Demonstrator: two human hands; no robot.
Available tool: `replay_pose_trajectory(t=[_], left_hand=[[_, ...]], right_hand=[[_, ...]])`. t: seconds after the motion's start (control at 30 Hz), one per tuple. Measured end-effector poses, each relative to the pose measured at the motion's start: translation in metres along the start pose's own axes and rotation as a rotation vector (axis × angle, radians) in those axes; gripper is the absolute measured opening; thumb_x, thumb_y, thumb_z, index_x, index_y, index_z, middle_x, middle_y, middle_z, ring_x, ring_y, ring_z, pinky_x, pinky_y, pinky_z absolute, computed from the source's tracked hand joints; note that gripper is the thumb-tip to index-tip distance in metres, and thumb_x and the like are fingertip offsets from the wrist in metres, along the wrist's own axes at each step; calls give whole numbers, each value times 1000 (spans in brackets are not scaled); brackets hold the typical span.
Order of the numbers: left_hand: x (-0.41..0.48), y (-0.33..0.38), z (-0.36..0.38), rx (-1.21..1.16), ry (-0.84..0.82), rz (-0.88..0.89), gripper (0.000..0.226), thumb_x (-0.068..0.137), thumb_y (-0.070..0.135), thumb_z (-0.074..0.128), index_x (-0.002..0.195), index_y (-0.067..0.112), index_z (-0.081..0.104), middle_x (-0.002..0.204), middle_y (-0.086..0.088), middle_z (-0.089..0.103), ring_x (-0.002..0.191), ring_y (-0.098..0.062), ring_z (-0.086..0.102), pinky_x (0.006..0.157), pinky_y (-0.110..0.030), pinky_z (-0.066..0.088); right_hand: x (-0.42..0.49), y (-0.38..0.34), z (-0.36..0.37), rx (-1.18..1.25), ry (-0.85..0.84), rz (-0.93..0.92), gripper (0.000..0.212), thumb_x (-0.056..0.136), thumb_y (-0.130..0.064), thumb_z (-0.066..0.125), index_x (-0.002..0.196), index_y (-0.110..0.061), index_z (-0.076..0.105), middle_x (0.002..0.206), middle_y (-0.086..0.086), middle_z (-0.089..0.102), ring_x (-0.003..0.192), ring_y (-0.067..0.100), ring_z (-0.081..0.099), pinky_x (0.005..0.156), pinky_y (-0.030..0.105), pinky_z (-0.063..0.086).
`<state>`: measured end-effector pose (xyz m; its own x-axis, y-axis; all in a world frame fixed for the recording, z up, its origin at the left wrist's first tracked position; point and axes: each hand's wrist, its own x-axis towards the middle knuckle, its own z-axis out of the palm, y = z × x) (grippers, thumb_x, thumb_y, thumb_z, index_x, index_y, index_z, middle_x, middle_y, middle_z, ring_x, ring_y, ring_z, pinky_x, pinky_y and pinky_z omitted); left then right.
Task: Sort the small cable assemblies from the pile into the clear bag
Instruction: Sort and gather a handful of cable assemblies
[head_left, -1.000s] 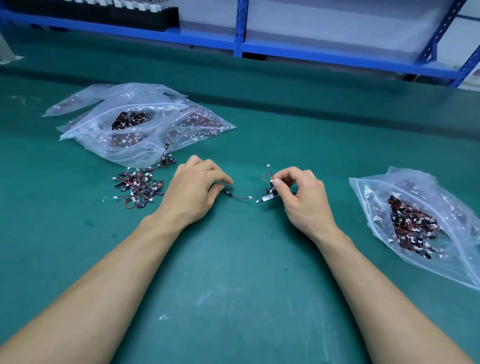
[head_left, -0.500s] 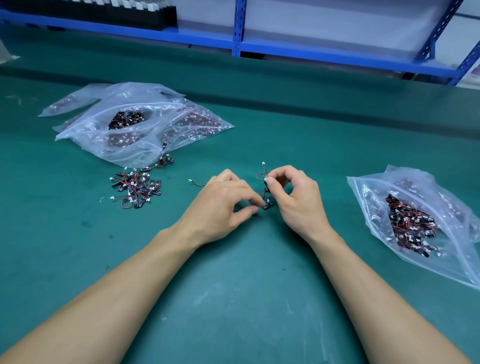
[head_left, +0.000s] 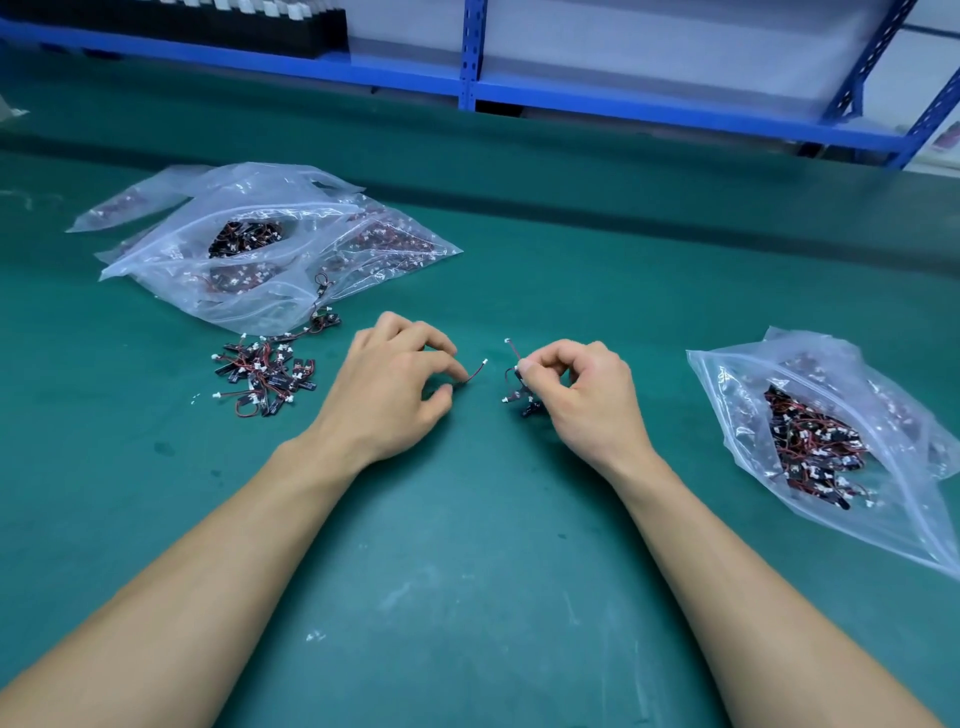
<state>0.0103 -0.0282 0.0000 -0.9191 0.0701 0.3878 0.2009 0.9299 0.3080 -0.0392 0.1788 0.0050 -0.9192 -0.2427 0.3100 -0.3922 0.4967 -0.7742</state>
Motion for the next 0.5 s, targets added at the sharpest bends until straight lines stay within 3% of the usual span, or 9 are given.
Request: replay_pose_trajectory(t=[0.2, 0.3, 0.37, 0.5], left_hand=[[1, -7, 0, -13, -1, -36, 11, 87, 33, 72, 97, 34, 75, 114, 16, 61, 111, -17, 41, 97, -36, 31], [1, -12, -1, -55, 21, -53, 8, 87, 35, 72, 95, 34, 74, 111, 17, 61, 110, -16, 42, 95, -36, 32], [1, -17, -1, -77, 20, -69, 12, 85, 31, 73, 97, 34, 74, 111, 18, 60, 109, -16, 42, 98, -39, 34], [-1, -26, -5, -139, 13, -56, 21, 81, 26, 74, 100, 34, 72, 109, 16, 59, 106, -14, 42, 100, -42, 37]], right_hand=[[-1, -5, 7, -43, -30, -3, 28, 92, -30, 68, 64, -34, 64, 75, -8, 66, 90, 4, 50, 98, 48, 42], [2, -3, 5, -35, -13, 16, 24, 91, -28, 67, 68, -27, 67, 72, -8, 65, 81, 5, 52, 97, 48, 43], [5, 1, 0, 31, 17, 43, 21, 91, -25, 68, 71, -21, 69, 64, -6, 61, 67, 4, 51, 88, 42, 46], [12, 7, -11, 232, 128, 127, 19, 89, -20, 70, 71, -12, 70, 63, -4, 56, 57, 1, 46, 62, 15, 41]])
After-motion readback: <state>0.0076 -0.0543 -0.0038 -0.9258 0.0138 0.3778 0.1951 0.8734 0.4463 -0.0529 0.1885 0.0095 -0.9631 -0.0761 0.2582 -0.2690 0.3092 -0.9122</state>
